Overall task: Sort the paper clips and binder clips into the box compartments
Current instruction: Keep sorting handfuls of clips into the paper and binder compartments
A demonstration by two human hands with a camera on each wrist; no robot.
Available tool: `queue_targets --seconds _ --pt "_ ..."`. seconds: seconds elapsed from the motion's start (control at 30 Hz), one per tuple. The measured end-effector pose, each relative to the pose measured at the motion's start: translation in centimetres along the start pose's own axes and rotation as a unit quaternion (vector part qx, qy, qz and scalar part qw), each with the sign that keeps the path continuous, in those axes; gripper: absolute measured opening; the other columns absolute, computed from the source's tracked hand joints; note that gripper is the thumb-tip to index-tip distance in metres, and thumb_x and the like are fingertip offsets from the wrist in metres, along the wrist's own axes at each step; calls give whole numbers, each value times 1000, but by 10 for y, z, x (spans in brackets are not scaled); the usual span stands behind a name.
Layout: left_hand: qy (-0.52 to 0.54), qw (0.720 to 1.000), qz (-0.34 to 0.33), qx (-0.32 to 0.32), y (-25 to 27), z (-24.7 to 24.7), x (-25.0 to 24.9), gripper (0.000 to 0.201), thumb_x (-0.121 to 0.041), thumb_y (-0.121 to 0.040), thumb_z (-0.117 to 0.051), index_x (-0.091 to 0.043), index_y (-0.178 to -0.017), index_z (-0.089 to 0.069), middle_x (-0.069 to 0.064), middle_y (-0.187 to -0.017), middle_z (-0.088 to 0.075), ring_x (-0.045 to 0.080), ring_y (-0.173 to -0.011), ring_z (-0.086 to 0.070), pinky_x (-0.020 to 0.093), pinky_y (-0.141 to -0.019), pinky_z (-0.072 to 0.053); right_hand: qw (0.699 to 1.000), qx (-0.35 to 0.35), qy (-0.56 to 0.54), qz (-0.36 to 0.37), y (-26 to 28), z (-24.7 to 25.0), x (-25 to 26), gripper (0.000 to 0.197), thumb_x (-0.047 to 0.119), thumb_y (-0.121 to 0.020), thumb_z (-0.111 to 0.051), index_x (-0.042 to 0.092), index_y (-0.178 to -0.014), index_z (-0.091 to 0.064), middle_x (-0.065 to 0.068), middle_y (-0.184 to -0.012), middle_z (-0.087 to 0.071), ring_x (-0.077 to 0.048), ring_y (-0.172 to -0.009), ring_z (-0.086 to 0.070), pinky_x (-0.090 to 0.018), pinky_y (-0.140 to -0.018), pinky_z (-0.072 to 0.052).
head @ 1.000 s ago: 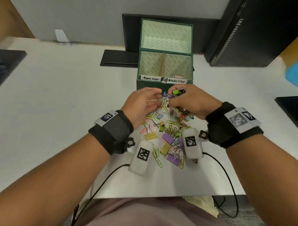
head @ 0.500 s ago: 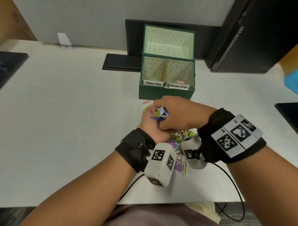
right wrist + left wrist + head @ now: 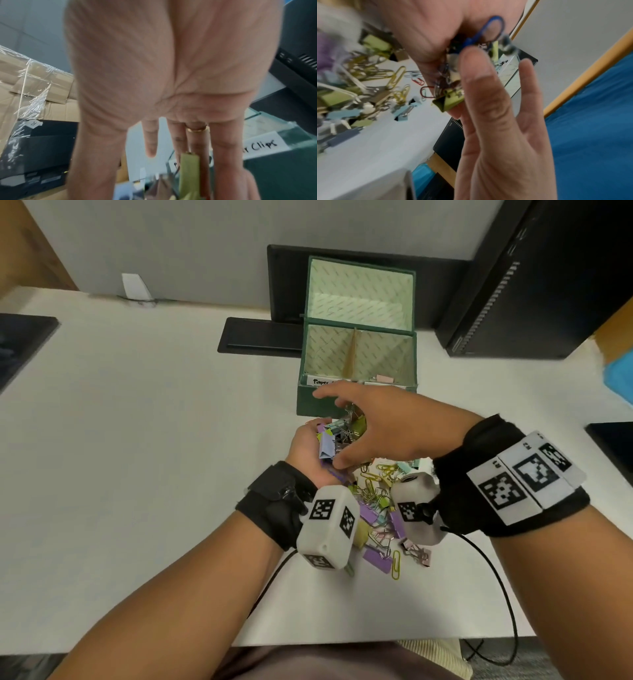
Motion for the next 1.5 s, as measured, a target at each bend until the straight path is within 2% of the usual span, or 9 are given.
queue_targets --seconds 0.07,0.13,0.37,0.5,0.73,1.03,1.17,1.33,1.5 --pt "48 996 45 65 -5 -1 -1 46 -18 -101 -29 -1 -76 -63 18 -79 -64 30 -64 -68 24 -53 -54 1000 -23 -2 -3 -1 3 -2 88 37 -74 -83 42 -147 -34 14 -144 -46 3 -108 -39 -16 -85 -33" --pt "86 988 65 112 -9 2 -2 60 -18 -100 -25 0 -67 -72 16 -66 -67 25 -51 -66 23 -46 -52 999 -31 -24 -9 -2 4 -4 84 38 -73 -84 45 -143 -39 12 -142 -50 3 -110 -48 -18 -88 -43" --pt "100 985 42 133 -21 10 -6 59 -17 -99 -27 2 -70 -74 19 -74 -71 29 -67 -71 36 -63 -61 985 -152 -71 -32 6 21 -12 47 54 -83 -67 39 -127 -59 17 -125 -61 -5 -105 -59 -27 -89 -49" --pt "136 981 58 124 -36 19 -11 57 -24 -99 -29 3 -80 -76 19 -82 -72 29 -78 -70 39 -92 -50 980 -175 -82 -45 14 31 -11 27 54 -76 -74 31 -90 -66 12 -82 -65 -1 -71 -57 -24 -65 -49" --pt "147 979 70 126 -38 34 -15 57 -27 -100 -25 -1 -84 -74 18 -85 -73 30 -72 -73 38 -63 -61 990 -82 -86 -71 13 -15 -16 49 42 -63 -89 41 -104 -63 12 -86 -61 -4 -65 -55 -25 -59 -48" --pt "98 990 47 95 -34 38 -15 42 -25 -101 -25 -4 -110 -61 14 -92 -73 25 -79 -73 37 -69 -60 985 -116 -118 -50 13 -19 -16 34 42 -74 -82 37 -104 -68 13 -82 -66 5 -63 -55 -13 -55 -43" --pt "135 985 47 98 -30 32 -12 35 -6 -104 -25 -6 -102 -60 2 -69 -74 9 -62 -71 22 -51 -57 979 -129 -146 -59 20 -15 -18 35 47 -75 -79 36 -106 -68 14 -83 -68 -4 -71 -61 -19 -61 -48" --pt "181 977 79 83 -30 30 -8 42 -23 -100 -36 2 -103 -69 22 -123 -60 34 -88 -68 44 -66 -61 954 -198 -221 -36 24 -8 -19 30 48 -77 -75 32 -102 -71 10 -82 -69 -4 -68 -59 -19 -62 -48" --pt "185 966 86 158 -21 21 -3 34 -18 -85 -44 3 -103 -65 23 -88 -72 34 -73 -73 41 -60 -60 936 -251 -244 -38 23 -6 -21 36 46 -81 -72 26 -111 -73 8 -91 -71 -2 -77 -63 -12 -69 -48"
Point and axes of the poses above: each hand's wrist, its own y-axis away from the middle knuckle, its own z-axis out of the back of the hand, x = y × z, the point moved 3 cm from there along -y, towards the middle knuckle
